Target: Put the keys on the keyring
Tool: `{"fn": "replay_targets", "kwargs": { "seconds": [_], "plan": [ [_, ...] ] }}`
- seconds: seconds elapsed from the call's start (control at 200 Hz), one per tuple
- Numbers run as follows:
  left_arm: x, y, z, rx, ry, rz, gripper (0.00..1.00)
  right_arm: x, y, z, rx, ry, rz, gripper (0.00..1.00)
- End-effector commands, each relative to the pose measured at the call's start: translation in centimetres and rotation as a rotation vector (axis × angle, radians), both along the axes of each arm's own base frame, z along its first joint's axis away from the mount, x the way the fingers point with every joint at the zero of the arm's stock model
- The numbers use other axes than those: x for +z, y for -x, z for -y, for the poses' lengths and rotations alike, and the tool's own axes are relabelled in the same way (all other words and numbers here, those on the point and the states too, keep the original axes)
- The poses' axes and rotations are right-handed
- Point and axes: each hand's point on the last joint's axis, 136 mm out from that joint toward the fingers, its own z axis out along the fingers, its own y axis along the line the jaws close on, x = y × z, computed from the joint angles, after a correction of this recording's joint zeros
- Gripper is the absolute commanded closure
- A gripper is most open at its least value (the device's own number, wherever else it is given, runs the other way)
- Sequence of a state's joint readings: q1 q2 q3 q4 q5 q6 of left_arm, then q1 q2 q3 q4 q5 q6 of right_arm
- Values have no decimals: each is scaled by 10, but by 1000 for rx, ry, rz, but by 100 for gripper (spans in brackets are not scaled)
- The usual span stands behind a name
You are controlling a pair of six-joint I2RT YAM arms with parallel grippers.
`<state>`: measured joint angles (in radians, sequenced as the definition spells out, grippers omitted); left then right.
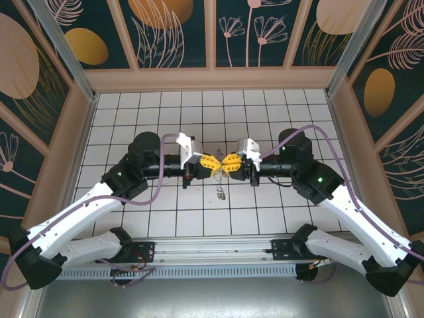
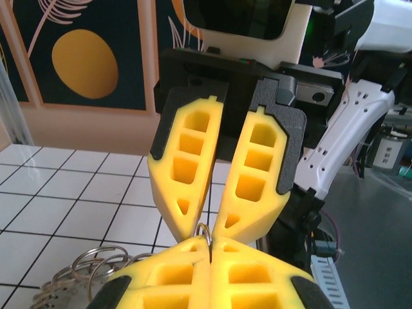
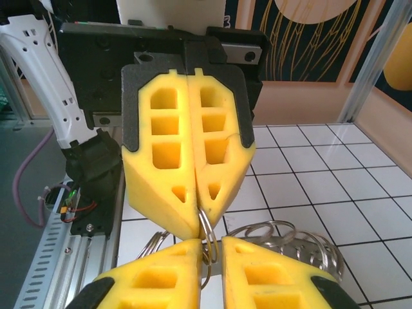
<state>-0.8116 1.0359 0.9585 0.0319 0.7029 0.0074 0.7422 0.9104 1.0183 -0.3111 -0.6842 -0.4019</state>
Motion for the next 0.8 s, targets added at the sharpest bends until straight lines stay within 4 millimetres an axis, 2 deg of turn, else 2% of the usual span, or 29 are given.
{"fn": "replay_targets", "kwargs": {
  "seconds": [0.0, 0.1, 0.225, 0.265, 0.285, 0.385, 0.5, 0.706, 0.796],
  "plan": [
    [45, 19, -3, -79, 166, 87, 100, -8, 2, -3, 15, 2, -32, 88],
    [43, 19, -2, -88, 179, 72, 100, -7, 2, -4, 19, 0, -22, 100],
    [26, 9, 2, -55, 96, 48, 100, -2, -1, -2, 0, -2, 1, 100],
    [12, 5, 3, -33, 40, 36, 100, -2, -3, -2, -8, 3, 8, 100],
    [18, 3, 3, -20, 31, 49, 100, -1, -3, -1, -12, 5, 14, 100],
    [1, -11, 0, 46, -94, 67, 100, -4, -9, 0, -41, 34, 28, 100],
    [-13, -19, -2, 72, -204, 80, 87, -9, -14, 0, -55, 70, 23, 100],
    [-33, -29, 1, 77, -322, 73, 87, -8, -14, -3, -41, 85, 22, 100],
    [-38, -29, 2, 68, -331, 62, 91, -8, -13, -5, -34, 92, 15, 100]
  ]
}}
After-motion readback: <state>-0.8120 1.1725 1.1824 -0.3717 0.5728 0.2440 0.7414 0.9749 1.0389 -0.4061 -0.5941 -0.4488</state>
